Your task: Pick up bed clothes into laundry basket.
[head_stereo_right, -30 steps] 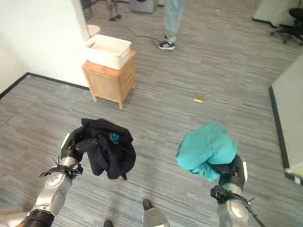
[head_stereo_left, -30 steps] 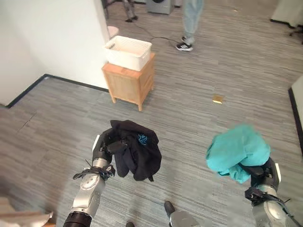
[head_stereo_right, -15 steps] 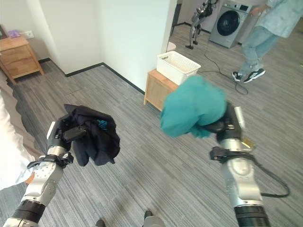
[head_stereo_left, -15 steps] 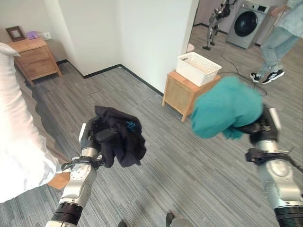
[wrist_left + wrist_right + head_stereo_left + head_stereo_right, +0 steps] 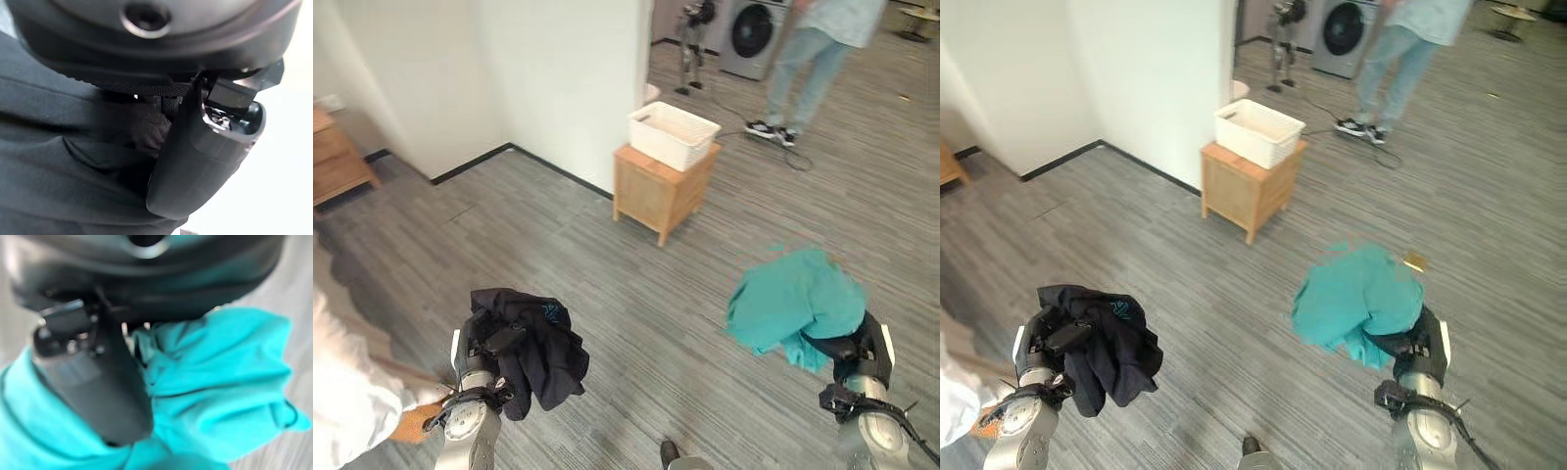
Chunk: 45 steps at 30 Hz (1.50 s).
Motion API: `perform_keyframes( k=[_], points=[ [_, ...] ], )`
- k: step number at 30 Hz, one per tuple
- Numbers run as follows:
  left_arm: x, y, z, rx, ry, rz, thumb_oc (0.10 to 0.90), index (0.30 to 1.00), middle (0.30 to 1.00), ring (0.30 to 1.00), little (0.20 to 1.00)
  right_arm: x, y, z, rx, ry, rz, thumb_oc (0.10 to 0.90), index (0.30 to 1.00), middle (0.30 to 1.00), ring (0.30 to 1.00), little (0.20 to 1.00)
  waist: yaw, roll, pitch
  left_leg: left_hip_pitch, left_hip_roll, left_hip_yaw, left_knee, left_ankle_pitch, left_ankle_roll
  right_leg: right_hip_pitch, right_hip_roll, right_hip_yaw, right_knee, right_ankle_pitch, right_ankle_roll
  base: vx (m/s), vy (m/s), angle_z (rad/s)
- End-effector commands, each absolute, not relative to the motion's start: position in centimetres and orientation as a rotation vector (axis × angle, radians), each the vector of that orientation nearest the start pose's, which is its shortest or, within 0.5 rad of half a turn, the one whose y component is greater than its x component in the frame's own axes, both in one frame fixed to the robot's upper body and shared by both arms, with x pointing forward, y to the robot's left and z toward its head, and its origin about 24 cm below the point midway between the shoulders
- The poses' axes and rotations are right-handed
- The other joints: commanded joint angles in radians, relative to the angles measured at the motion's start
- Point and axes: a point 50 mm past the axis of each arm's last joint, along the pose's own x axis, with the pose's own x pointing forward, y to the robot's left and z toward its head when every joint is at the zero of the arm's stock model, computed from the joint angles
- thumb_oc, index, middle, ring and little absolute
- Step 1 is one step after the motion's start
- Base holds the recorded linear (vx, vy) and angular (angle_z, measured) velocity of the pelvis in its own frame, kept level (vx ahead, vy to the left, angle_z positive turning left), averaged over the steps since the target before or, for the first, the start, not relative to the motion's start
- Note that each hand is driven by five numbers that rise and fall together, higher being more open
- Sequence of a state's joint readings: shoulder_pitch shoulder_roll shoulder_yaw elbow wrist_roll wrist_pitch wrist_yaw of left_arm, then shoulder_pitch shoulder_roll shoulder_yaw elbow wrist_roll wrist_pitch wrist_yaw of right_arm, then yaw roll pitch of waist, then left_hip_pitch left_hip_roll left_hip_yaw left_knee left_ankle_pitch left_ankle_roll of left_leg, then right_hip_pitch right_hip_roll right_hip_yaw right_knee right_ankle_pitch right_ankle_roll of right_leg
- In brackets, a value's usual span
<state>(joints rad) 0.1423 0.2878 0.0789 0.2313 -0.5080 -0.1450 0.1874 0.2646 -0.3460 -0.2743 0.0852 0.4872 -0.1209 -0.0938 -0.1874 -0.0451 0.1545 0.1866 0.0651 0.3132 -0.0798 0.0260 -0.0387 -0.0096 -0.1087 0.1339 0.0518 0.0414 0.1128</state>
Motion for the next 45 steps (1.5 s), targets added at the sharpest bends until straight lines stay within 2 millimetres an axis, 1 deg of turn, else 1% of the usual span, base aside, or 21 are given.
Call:
perform_keyframes(
  k=[1,7,9,11,13,16,17,20,22,24,25,26,28,30,33,34,35,36,37,40,45],
  points=[
    [23.5,26.3,5.4,-0.131,-0.165,0.358,0.400,0.300,0.300,0.300,0.300,19.8,-30.3,6.9,0.091,-0.201,-0.421,0.400,0.300,0.300,0.300,0.300,0.006,-0.017,-0.050,-0.068,0.028,-0.043,0.102,-0.102,0.001,-0.023,-0.006,0.040,0.062,-0.077,0.029,0.04,0.036,-0.34],
    [24.0,26.2,5.9,-0.146,-0.193,0.369,0.400,0.300,0.300,0.300,0.300,20.2,-29.4,6.9,0.103,-0.214,-0.402,0.400,0.300,0.300,0.300,0.300,-0.025,0.008,-0.019,-0.046,0.013,-0.008,0.129,-0.155,0.024,-0.087,-0.002,0.090,0.206,-0.086,0.056,0.10,0.052,-0.36],
    [24.2,26.0,5.9,-0.147,-0.193,0.360,0.400,0.300,0.300,0.300,0.300,20.2,-29.5,6.9,0.099,-0.214,-0.402,0.400,0.300,0.300,0.300,0.300,-0.029,0.009,-0.013,-0.041,0.009,-0.013,0.135,-0.165,0.030,-0.127,0.004,0.102,0.305,-0.062,0.072,0.12,0.016,-0.15],
    [24.7,25.8,6.5,-0.129,-0.212,0.340,0.400,0.300,0.300,0.300,0.300,20.2,-29.6,7.5,0.086,-0.240,-0.400,0.400,0.300,0.300,0.300,0.300,-0.062,0.020,0.033,-0.017,0.011,-0.037,0.142,-0.177,0.039,-0.244,0.051,0.128,0.543,0.078,0.106,0.09,0.000,-0.02],
    [24.8,26.0,6.9,-0.109,-0.222,0.339,0.400,0.300,0.300,0.300,0.300,20.1,-29.7,7.6,0.087,-0.252,-0.409,0.400,0.300,0.300,0.300,0.300,-0.070,0.025,0.044,-0.014,0.020,-0.045,0.149,-0.182,0.037,-0.284,0.076,0.132,0.586,0.062,0.099,0.17,-0.056,0.13],
    [24.6,26.7,7.9,-0.105,-0.276,0.362,0.400,0.300,0.300,0.300,0.300,20.1,-29.9,7.8,0.097,-0.268,-0.428,0.400,0.300,0.300,0.300,0.300,-0.092,0.040,0.038,0.032,0.010,-0.040,0.151,-0.228,0.017,-0.335,0.040,0.089,0.452,-0.008,0.071,0.39,-0.116,0.10],
    [24.6,27.0,8.3,-0.132,-0.305,0.376,0.400,0.300,0.300,0.300,0.300,19.7,-30.7,7.7,0.088,-0.260,-0.455,0.400,0.300,0.300,0.300,0.300,-0.122,0.036,0.022,0.083,-0.006,-0.053,0.141,-0.257,-0.007,-0.346,0.052,0.109,0.256,-0.028,0.072,0.30,-0.112,0.22],
    [24.9,27.1,8.7,-0.139,-0.329,0.388,0.400,0.300,0.300,0.300,0.300,19.0,-31.7,7.9,0.060,-0.261,-0.495,0.400,0.300,0.300,0.300,0.300,-0.158,0.048,0.018,0.142,0.016,-0.072,0.126,-0.273,-0.032,-0.332,0.068,0.096,0.059,0.000,0.077,0.39,-0.230,0.22],
    [25.0,27.1,9.0,-0.139,-0.344,0.390,0.400,0.300,0.300,0.300,0.300,18.8,-32.1,8.1,0.050,-0.269,-0.507,0.400,0.300,0.300,0.300,0.300,-0.168,0.053,0.015,0.161,0.029,-0.082,0.132,-0.275,-0.045,-0.332,0.071,0.088,0.032,0.010,0.080,0.25,-0.319,0.15],
    [24.6,27.2,8.6,-0.169,-0.346,0.417,0.400,0.300,0.300,0.300,0.300,18.5,-32.8,8.4,0.042,-0.271,-0.512,0.400,0.300,0.300,0.300,0.300,-0.172,0.064,0.004,0.126,0.097,-0.136,0.324,-0.129,-0.105,-0.286,0.098,0.064,0.108,0.013,0.029,0.38,-0.661,0.63],
    [24.6,27.1,7.9,-0.222,-0.327,0.438,0.400,0.300,0.300,0.300,0.300,18.6,-33.3,8.9,0.088,-0.303,-0.529,0.400,0.300,0.300,0.300,0.300,-0.145,0.045,-0.001,-0.026,0.149,-0.159,0.648,0.039,-0.088,-0.208,0.113,0.083,0.138,-0.028,-0.044,0.30,-0.587,0.94],
    [24.6,27.1,8.0,-0.222,-0.328,0.438,0.400,0.300,0.300,0.300,0.300,18.7,-33.3,8.9,0.090,-0.304,-0.528,0.400,0.300,0.300,0.300,0.300,-0.151,0.044,-0.007,-0.048,0.150,-0.170,0.664,0.040,-0.089,-0.217,0.110,0.078,0.134,-0.019,-0.047,0.31,-0.659,0.56],
    [24.9,26.5,8.0,-0.255,-0.332,0.409,0.400,0.300,0.300,0.300,0.300,18.6,-34.1,9.4,0.083,-0.318,-0.555,0.400,0.300,0.300,0.300,0.300,-0.087,-0.010,0.011,-0.218,0.126,-0.166,0.980,0.062,-0.079,-0.083,0.109,0.094,0.097,-0.042,-0.117,0.30,-0.641,0.39],
    [25.0,26.6,7.9,-0.248,-0.320,0.414,0.400,0.300,0.300,0.300,0.300,18.6,-34.4,9.5,0.075,-0.316,-0.568,0.400,0.300,0.300,0.300,0.300,-0.074,-0.019,0.018,-0.257,0.141,-0.144,1.020,0.070,-0.084,-0.055,0.116,0.096,0.078,-0.040,-0.129,0.16,-0.350,0.01],
    [25.2,26.6,7.5,-0.252,-0.300,0.417,0.400,0.300,0.300,0.300,0.300,19.0,-34.2,9.8,0.070,-0.316,-0.556,0.400,0.300,0.300,0.300,0.300,-0.041,-0.030,0.027,-0.326,0.099,-0.109,1.012,0.050,-0.098,-0.007,0.114,0.112,0.053,-0.036,-0.129,0.16,-0.166,-0.29],
    [24.9,26.8,7.3,-0.280,-0.300,0.438,0.400,0.300,0.300,0.300,0.300,19.2,-33.9,9.6,0.078,-0.308,-0.540,0.400,0.300,0.300,0.300,0.300,-0.023,-0.028,0.023,-0.355,0.050,-0.104,0.910,0.038,-0.099,0.027,0.114,0.125,0.038,-0.039,-0.120,0.26,-0.098,-0.01],
    [24.8,27.1,7.2,-0.288,-0.303,0.457,0.400,0.300,0.300,0.300,0.300,19.2,-33.8,9.5,0.077,-0.305,-0.535,0.400,0.300,0.300,0.300,0.300,-0.021,-0.018,0.020,-0.342,0.046,-0.096,0.812,0.043,-0.097,0.033,0.120,0.130,0.036,-0.047,-0.118,0.46,-0.066,-0.06],
    [24.7,27.3,7.1,-0.297,-0.305,0.477,0.400,0.300,0.300,0.300,0.300,19.3,-33.7,9.3,0.069,-0.294,-0.531,0.400,0.300,0.300,0.300,0.300,-0.016,0.003,0.026,-0.316,0.031,-0.113,0.605,0.029,-0.082,0.054,0.132,0.136,0.044,-0.074,-0.105,0.28,0.015,-0.18],
    [24.7,27.3,7.1,-0.297,-0.306,0.478,0.400,0.300,0.300,0.300,0.300,19.3,-33.7,9.3,0.069,-0.295,-0.530,0.400,0.300,0.300,0.300,0.300,-0.015,-0.001,0.025,-0.312,0.027,-0.110,0.593,0.040,-0.081,0.052,0.128,0.139,0.043,-0.070,-0.105,0.29,0.053,-0.63],
    [25.1,26.4,7.0,-0.295,-0.298,0.455,0.400,0.300,0.300,0.300,0.300,19.7,-32.9,9.1,0.062,-0.285,-0.493,0.400,0.300,0.300,0.300,0.300,-0.020,0.041,0.023,-0.233,-0.012,-0.141,0.278,0.020,-0.052,0.052,0.159,0.145,0.079,-0.112,-0.092,0.23,0.027,-0.39],
    [25.8,25.8,7.0,-0.314,-0.295,0.434,0.400,0.300,0.300,0.300,0.300,19.7,-32.5,8.4,0.109,-0.278,-0.512,0.400,0.300,0.300,0.300,0.300,-0.036,0.061,0.015,-0.175,-0.039,-0.089,0.185,-0.008,-0.034,0.050,0.161,0.146,0.110,-0.153,-0.090,0.17,0.058,-0.05]
  ],
)
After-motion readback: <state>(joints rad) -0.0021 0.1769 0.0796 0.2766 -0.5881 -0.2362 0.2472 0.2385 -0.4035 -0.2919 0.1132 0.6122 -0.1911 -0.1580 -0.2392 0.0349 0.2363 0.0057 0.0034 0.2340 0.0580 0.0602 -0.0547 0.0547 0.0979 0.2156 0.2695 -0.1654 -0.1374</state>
